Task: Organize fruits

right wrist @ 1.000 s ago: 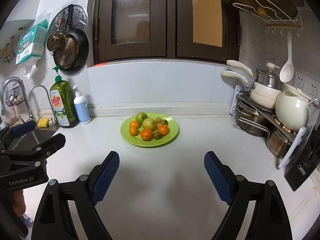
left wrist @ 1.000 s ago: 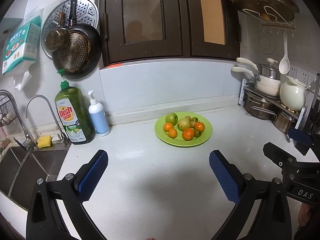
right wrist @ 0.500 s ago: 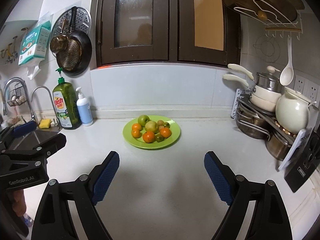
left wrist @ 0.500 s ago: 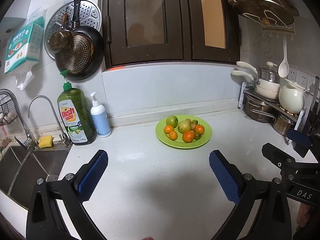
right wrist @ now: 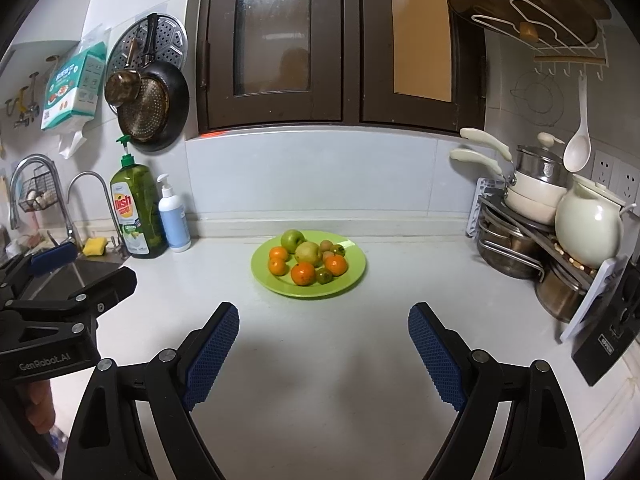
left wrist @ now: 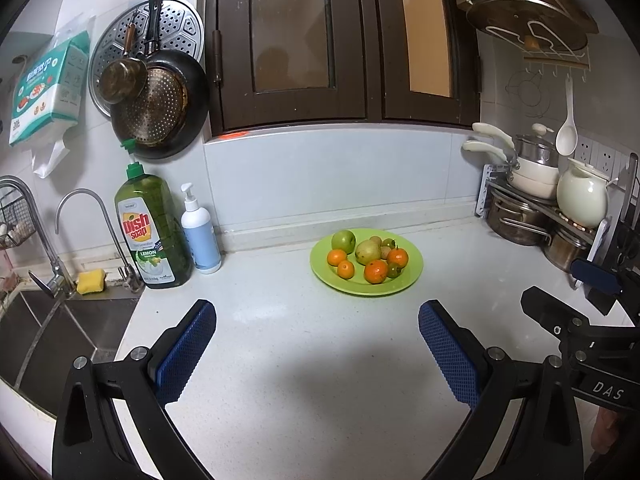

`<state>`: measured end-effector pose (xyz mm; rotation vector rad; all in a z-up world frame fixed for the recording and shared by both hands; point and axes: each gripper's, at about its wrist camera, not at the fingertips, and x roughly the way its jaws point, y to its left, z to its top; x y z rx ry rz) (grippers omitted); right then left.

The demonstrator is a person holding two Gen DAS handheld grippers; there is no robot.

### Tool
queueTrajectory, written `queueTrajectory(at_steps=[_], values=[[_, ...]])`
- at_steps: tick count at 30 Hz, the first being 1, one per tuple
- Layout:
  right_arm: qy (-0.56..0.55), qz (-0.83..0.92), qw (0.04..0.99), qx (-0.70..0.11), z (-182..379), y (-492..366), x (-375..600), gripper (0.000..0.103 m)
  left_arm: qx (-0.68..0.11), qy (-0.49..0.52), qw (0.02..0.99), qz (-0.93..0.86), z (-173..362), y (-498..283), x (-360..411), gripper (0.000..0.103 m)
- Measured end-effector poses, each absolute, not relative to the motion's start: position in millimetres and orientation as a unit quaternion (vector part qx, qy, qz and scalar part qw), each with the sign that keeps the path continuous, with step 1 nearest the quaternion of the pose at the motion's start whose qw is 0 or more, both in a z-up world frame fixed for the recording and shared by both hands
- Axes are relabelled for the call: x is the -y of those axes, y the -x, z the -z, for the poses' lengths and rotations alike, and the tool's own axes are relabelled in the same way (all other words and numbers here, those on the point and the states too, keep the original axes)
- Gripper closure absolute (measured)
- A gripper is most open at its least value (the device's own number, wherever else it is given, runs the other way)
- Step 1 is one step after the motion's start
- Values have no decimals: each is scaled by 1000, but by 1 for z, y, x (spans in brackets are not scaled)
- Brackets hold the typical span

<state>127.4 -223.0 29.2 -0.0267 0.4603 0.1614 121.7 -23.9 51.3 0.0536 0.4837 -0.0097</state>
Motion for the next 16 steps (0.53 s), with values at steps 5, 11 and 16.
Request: queueTrajectory(at_steps=[5,11,16], values=[[14,-79,970,-228,-29,-127,223,16,-240,-27,970,5,-51,-122,24,0],[14,-78,970,-229,-29,-126,222,16,-242,-26,970,7,-51,-124,24,0],[15,-78,970,-230,-28,-127,222,16,-243,-26,970,8,-51,-125,25,0]])
